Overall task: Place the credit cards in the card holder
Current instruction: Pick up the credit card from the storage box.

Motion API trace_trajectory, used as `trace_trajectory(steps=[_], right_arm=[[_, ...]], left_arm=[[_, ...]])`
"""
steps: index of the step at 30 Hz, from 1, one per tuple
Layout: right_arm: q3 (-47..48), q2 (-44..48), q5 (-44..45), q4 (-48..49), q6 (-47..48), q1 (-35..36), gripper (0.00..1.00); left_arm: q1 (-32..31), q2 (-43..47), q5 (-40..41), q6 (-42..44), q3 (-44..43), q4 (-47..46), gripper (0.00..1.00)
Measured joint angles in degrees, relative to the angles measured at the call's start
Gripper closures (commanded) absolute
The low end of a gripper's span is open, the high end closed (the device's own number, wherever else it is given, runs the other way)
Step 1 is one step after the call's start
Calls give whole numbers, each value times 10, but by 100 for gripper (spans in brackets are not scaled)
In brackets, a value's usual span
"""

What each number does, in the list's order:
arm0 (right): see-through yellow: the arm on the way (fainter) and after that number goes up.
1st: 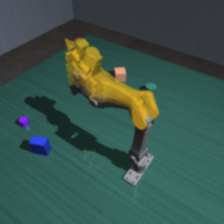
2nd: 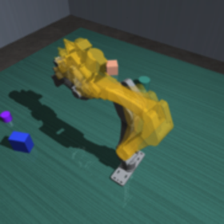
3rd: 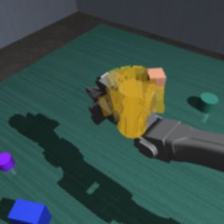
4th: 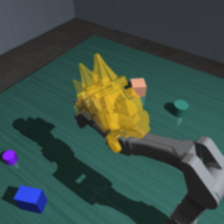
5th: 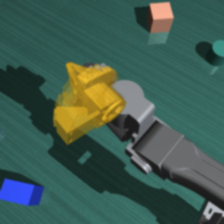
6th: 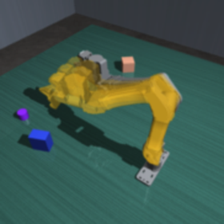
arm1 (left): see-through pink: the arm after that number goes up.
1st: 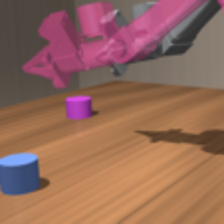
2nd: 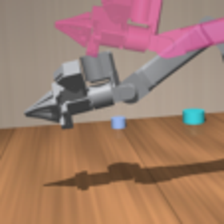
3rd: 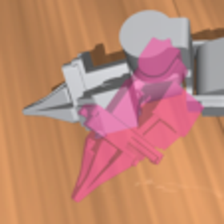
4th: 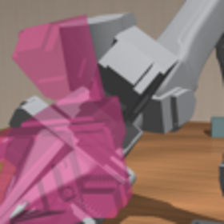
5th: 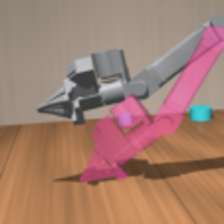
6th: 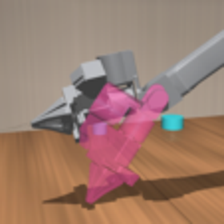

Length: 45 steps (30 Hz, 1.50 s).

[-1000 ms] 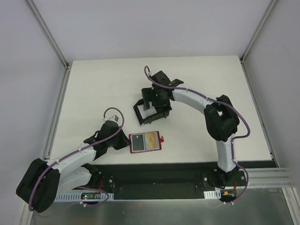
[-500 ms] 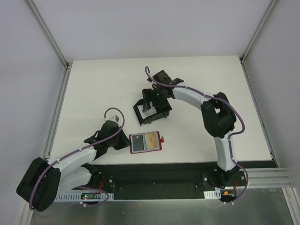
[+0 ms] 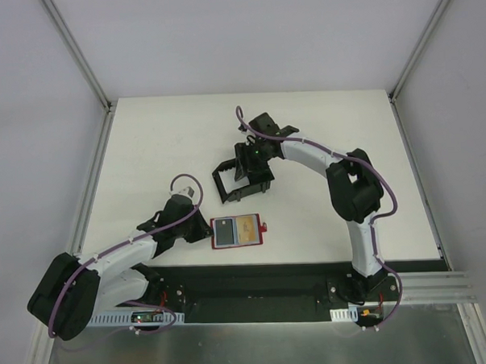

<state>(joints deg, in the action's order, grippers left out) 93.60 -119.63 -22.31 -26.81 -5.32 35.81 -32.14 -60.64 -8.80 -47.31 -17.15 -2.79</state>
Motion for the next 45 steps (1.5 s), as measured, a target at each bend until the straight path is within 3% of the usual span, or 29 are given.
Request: trace_trajectory(steps=[12,26,32,45], right_arm=[[-1,13,4,0,0,-2,59],[-5,19,21,0,3,-5,84],[-5,27,57,-3,14,-5,100],[-26,95,134,2,30,-5,100]], left_arm=[[0,-10,-4,0,-4,-5,100],[0,-24,-16,0,-7,-16,100],[0,-25,-17,0,-7,-17,100],[0,-15,-17,0,-7,-12,100]])
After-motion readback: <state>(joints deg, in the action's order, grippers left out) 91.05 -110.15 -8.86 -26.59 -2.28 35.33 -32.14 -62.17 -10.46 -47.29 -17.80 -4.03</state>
